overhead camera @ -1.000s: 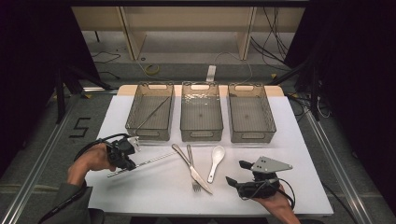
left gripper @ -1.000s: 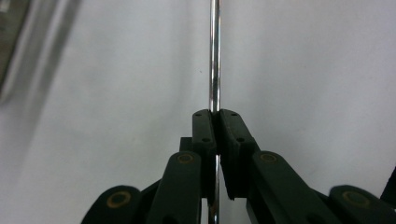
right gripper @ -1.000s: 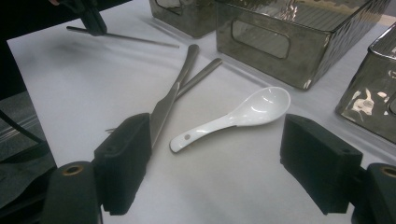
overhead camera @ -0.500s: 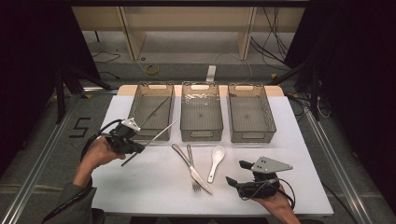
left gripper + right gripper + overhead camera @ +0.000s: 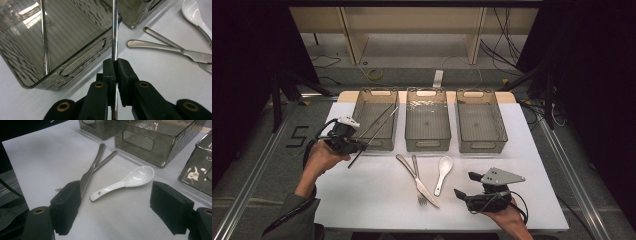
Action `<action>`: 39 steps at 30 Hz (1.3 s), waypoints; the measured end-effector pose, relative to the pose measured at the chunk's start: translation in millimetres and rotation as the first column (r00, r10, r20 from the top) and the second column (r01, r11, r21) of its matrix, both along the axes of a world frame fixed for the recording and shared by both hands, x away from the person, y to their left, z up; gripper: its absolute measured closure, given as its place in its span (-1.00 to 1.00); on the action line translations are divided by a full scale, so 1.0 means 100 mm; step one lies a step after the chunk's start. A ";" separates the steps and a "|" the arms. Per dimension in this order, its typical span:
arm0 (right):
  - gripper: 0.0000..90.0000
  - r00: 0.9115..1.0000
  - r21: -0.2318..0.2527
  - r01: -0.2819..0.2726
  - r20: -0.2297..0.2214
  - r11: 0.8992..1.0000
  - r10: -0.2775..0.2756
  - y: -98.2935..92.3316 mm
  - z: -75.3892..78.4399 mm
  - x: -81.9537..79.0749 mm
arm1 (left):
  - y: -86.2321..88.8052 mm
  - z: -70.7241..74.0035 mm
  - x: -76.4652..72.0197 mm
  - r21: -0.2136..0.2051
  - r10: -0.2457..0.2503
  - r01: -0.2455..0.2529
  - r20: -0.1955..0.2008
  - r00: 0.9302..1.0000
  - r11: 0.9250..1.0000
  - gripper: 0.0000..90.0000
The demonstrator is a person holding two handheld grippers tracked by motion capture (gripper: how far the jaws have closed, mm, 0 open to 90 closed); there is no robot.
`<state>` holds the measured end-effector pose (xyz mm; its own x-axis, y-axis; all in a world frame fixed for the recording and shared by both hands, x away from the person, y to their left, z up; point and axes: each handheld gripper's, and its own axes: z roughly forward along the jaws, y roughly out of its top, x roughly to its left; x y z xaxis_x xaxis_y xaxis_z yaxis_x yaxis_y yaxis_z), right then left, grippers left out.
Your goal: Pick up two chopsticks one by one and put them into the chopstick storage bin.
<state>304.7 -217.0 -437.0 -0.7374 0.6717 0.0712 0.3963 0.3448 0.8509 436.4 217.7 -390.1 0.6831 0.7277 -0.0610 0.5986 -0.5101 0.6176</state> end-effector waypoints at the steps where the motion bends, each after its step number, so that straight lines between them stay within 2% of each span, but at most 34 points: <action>1: -0.42 1.000 0.002 0.003 0.000 1.000 -0.003 -0.01 0.00 0.00 | -0.01 0.00 0.01 0.005 -0.002 0.002 -0.001 1.000 1.000 0.88; 5: -0.42 1.000 0.005 0.011 -0.004 1.000 -0.011 -0.02 0.00 0.01 | -0.02 0.03 0.07 -0.005 0.009 -0.009 0.001 1.000 1.000 0.88; 10: -0.43 1.000 0.007 0.015 -0.003 1.000 -0.015 -0.01 -0.01 0.01 | -0.09 0.09 0.15 -0.019 0.017 -0.016 0.022 1.000 1.000 0.88; 12: -0.43 1.000 0.007 0.016 -0.003 1.000 -0.016 -0.01 -0.01 0.01 | -0.13 0.13 0.21 -0.028 0.020 -0.019 0.027 0.999 0.999 0.88; 16: -0.43 1.000 0.010 0.012 -0.002 1.000 -0.012 -0.02 0.00 0.00 | -0.18 0.22 0.35 -0.018 0.041 -0.040 0.047 0.998 0.999 0.88; 20: -0.43 1.000 0.012 0.011 -0.001 1.000 -0.011 -0.02 0.00 0.00 | -0.18 0.33 0.48 -0.037 0.071 -0.069 0.073 0.995 0.997 0.88; 24: -0.43 1.000 0.013 0.006 -0.001 1.000 -0.006 -0.02 0.00 0.00 | -0.15 0.39 0.64 -0.061 0.100 -0.096 0.070 0.993 0.994 0.88; 26: -0.43 1.000 0.014 0.007 -0.003 1.000 -0.007 -0.02 0.00 0.00 | -0.16 0.41 0.70 -0.055 0.114 -0.111 0.075 0.991 0.992 0.88; 32: -0.43 1.000 0.016 0.007 -0.003 1.000 -0.007 -0.02 0.00 0.00 | -0.17 0.40 0.90 -0.041 0.147 -0.144 0.078 0.986 0.989 0.88; 39: -0.43 1.000 0.021 0.004 -0.002 1.000 -0.004 -0.02 0.00 0.00 | -0.09 0.28 1.04 -0.034 0.203 -0.201 0.076 0.976 0.979 0.88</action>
